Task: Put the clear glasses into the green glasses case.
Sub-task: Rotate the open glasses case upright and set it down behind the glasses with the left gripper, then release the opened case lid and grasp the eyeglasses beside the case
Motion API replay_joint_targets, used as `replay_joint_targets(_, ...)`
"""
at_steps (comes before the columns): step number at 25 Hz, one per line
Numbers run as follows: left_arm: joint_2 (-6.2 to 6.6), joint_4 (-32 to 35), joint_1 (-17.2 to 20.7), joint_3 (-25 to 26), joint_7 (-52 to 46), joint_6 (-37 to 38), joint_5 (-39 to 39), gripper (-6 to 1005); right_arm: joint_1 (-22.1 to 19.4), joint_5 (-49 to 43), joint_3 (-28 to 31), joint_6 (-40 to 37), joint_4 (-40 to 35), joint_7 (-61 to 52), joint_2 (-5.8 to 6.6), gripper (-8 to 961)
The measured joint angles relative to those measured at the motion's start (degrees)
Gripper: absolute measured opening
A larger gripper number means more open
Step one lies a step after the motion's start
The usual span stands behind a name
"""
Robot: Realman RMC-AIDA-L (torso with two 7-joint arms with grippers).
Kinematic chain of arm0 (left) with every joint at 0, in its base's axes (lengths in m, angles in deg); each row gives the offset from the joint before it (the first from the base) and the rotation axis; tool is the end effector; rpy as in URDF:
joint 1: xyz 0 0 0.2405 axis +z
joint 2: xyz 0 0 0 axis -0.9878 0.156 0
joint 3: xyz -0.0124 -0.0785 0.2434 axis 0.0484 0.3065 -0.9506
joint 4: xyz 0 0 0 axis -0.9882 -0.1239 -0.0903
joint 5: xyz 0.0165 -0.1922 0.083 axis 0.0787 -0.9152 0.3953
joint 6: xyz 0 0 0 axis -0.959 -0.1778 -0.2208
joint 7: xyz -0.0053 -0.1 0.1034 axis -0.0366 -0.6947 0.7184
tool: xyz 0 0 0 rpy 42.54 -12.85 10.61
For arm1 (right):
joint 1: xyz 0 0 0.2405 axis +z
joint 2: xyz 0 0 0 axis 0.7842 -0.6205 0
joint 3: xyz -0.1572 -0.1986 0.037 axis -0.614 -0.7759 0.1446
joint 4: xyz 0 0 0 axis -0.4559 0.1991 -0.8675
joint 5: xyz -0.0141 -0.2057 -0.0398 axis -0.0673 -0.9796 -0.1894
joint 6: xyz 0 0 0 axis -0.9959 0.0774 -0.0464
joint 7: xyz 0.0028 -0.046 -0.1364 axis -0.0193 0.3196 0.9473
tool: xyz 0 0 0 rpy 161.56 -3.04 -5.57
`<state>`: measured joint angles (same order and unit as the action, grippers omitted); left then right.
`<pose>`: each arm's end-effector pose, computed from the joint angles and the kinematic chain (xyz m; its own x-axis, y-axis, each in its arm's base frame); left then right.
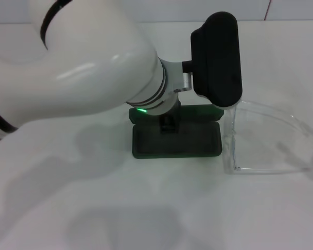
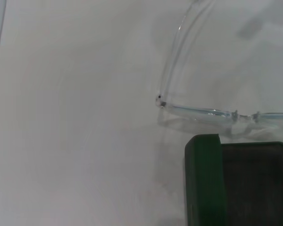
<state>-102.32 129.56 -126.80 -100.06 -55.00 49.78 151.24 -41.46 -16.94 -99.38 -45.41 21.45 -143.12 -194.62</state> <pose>-0.0762 0.3356 -0.1004 0.8392 -0.0818 -0.5377 -0.2910 -0.9027 -0.3169 0.3354 0.2201 0.0655 0.4569 0.0198 -0.8893 -0.6314 -0.6970 -0.3400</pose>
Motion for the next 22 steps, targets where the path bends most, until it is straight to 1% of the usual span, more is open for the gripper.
replay_joint_targets(10,0.02,0.23,0.18,-0.97,0.12,-0.18,1.36,202,0.0,0.01,0.25,0.17,0.02,0.44,0.0,856)
replay_joint_targets(19,0.03,0.75,0.01,-1.47,0.43,-0.19,1.34,319,0.06,0.01,0.25,1.0,0.08,0.5,0.0,855)
replay_joint_targets(22,0.15,2.03,0.0,-1.77,0.47,-0.18,1.42,418,0.1,0.01,0.25,1.32,0.08,0.52,-0.05,855)
